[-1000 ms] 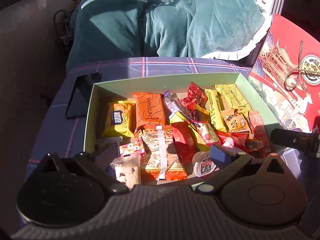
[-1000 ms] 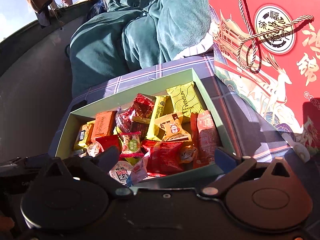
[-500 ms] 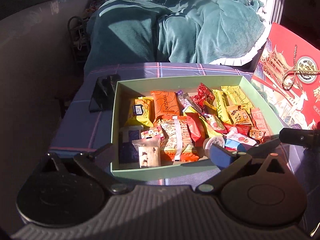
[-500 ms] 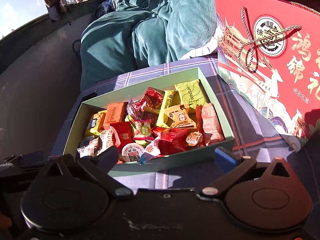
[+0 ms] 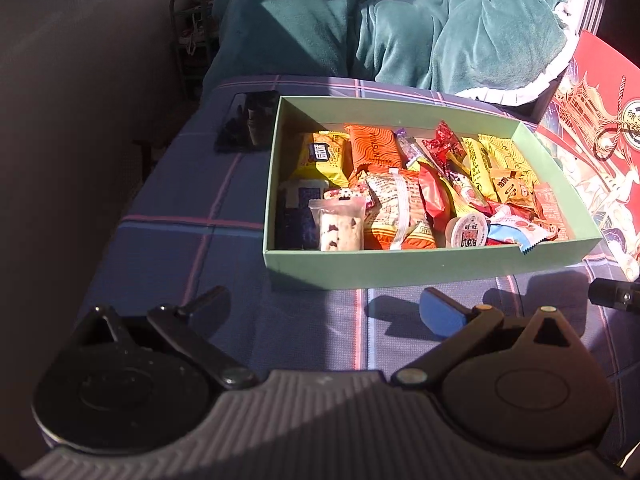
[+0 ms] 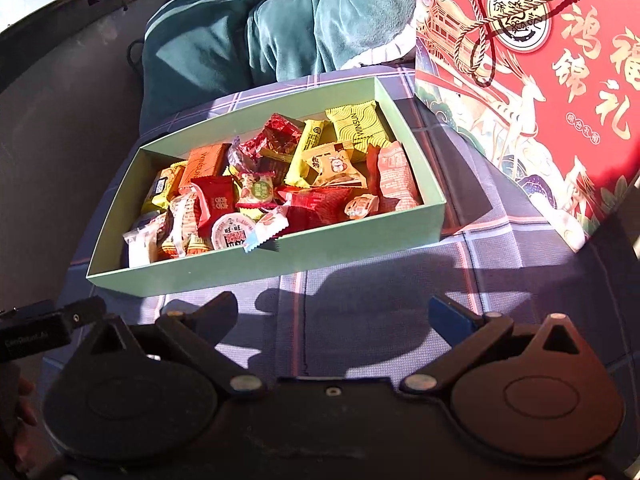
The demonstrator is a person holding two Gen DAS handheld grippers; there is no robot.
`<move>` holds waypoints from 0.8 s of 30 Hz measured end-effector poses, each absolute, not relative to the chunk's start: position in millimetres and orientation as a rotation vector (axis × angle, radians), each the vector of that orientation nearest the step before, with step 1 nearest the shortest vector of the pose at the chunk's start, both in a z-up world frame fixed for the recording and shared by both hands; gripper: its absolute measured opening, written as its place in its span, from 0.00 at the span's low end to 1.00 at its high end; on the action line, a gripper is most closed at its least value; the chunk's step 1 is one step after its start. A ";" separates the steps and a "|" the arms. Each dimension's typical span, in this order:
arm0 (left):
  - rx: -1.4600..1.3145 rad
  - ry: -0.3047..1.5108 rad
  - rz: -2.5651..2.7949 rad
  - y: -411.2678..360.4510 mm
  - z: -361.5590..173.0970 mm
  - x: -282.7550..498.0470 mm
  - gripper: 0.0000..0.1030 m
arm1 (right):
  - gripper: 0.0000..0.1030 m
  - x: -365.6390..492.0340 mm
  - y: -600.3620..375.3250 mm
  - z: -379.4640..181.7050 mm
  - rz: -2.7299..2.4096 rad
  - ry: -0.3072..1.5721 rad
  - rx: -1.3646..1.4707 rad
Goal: Organize snacks
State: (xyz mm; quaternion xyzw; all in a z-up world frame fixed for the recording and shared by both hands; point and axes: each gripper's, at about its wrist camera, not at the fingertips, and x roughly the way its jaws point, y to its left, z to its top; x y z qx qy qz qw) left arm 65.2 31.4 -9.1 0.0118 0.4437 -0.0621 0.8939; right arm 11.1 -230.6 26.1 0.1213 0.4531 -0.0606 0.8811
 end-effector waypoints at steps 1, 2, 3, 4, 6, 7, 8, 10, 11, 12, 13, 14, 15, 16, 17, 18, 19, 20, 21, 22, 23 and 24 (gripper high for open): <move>0.024 0.924 -0.124 30.8 -10.3 65.6 1.00 | 1.00 11.0 -229.0 24.0 -0.134 0.955 0.241; 0.025 0.930 -0.120 30.1 -12.0 66.5 1.00 | 1.00 11.2 -228.0 23.1 -0.140 0.960 0.233; 0.029 0.932 -0.119 29.1 -12.6 67.5 1.00 | 1.00 11.6 -226.5 21.9 -0.149 0.967 0.218; 0.033 0.932 -0.118 28.0 -12.9 68.0 1.00 | 1.00 12.1 -225.5 21.3 -0.155 0.972 0.208; 0.038 0.929 -0.117 26.4 -12.9 69.0 1.00 | 1.00 13.1 -224.4 20.0 -0.166 0.979 0.192; 0.039 0.929 -0.116 25.5 -12.8 69.5 1.00 | 1.00 14.2 -225.3 19.4 -0.167 0.983 0.190; 0.040 0.930 -0.116 24.8 -12.7 70.3 1.00 | 1.00 14.3 -225.5 18.9 -0.168 0.986 0.191; 0.040 0.935 -0.114 24.6 -13.5 71.3 1.00 | 1.00 15.4 -227.4 17.0 -0.168 0.993 0.194; 0.040 0.938 -0.113 24.8 -14.2 71.6 1.00 | 1.00 15.6 -227.6 16.1 -0.167 0.996 0.192; 0.041 0.941 -0.113 24.6 -15.1 71.9 1.00 | 1.00 15.9 -227.6 15.2 -0.167 0.999 0.189; 0.042 0.946 -0.111 24.5 -16.6 72.5 1.00 | 1.00 16.5 -227.6 13.9 -0.165 1.004 0.184; 0.043 0.951 -0.110 24.3 -18.1 72.9 1.00 | 1.00 16.5 -226.8 12.7 -0.166 1.006 0.180; 0.045 0.956 -0.109 24.3 -19.5 73.6 1.00 | 1.00 16.9 -226.7 11.9 -0.166 1.009 0.176; 0.046 0.961 -0.107 24.1 -21.2 73.9 1.00 | 1.00 17.4 -226.9 10.7 -0.167 1.012 0.173; 0.047 0.965 -0.106 24.1 -22.7 74.3 1.00 | 1.00 17.9 -227.1 9.8 -0.168 1.016 0.171; 0.048 0.969 -0.105 23.7 -23.8 74.4 1.00 | 1.00 18.3 -227.6 8.8 -0.169 1.019 0.171; 0.050 0.973 -0.104 23.7 -25.1 74.6 1.00 | 1.00 18.8 -228.0 7.8 -0.169 1.021 0.172; 0.052 0.976 -0.103 23.6 -25.7 75.3 1.00 | 1.00 19.1 -228.4 7.0 -0.171 1.023 0.171; 0.053 0.977 -0.102 23.4 -25.9 75.9 1.00 | 1.00 19.6 -228.8 6.5 -0.173 1.024 0.171; 0.054 0.976 -0.101 23.0 -25.8 76.2 1.00 | 1.00 19.9 -229.6 6.2 -0.177 1.024 0.170; 0.056 0.975 -0.101 22.9 -25.4 77.5 1.00 | 1.00 20.5 -230.5 6.2 -0.180 1.024 0.168; 0.056 0.974 -0.101 22.7 -25.1 78.3 1.00 | 1.00 20.8 -231.2 6.3 -0.183 1.023 0.166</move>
